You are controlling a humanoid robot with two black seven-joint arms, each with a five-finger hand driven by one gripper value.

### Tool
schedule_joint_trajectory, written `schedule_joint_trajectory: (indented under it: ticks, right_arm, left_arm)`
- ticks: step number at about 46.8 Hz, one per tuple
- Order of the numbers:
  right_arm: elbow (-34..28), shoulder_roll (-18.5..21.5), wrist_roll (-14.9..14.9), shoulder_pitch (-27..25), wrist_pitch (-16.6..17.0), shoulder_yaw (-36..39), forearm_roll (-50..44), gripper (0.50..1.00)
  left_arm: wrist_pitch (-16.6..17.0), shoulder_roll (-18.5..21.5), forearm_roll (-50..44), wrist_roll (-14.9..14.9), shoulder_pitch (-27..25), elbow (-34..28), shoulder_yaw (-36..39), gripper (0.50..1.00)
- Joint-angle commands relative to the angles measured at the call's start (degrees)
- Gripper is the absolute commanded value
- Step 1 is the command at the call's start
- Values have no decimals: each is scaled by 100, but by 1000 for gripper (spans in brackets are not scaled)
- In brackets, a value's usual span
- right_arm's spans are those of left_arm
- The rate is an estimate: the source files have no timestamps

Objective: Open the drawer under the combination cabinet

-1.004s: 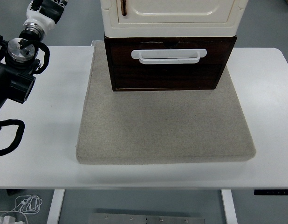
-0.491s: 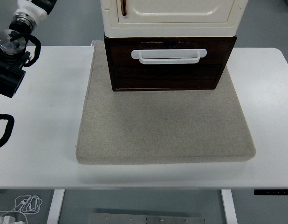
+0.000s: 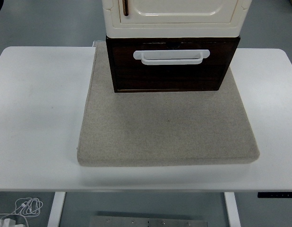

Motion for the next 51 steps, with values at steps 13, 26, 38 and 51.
schedule_joint_trajectory:
  ticks: [13, 26, 38, 51]
  right_arm:
    - [0, 0, 0, -1, 0, 0, 0, 928]
    - [0, 0, 0, -1, 0, 0, 0, 928]
    - [0, 0, 0, -1, 0, 0, 0, 928]
    - [0, 0, 0, -1, 0, 0, 0, 928]
  left_arm:
    - [91, 775, 678, -28, -366, -1850, -65, 1000]
    - [20, 871, 1838, -37, -613, -2764, 5, 1000]
    - [-41, 1064, 2278, -19, -718, -3774, 426, 1000]
    - [-304, 1302, 2304, 33, -1157, -4575, 1113, 1000]
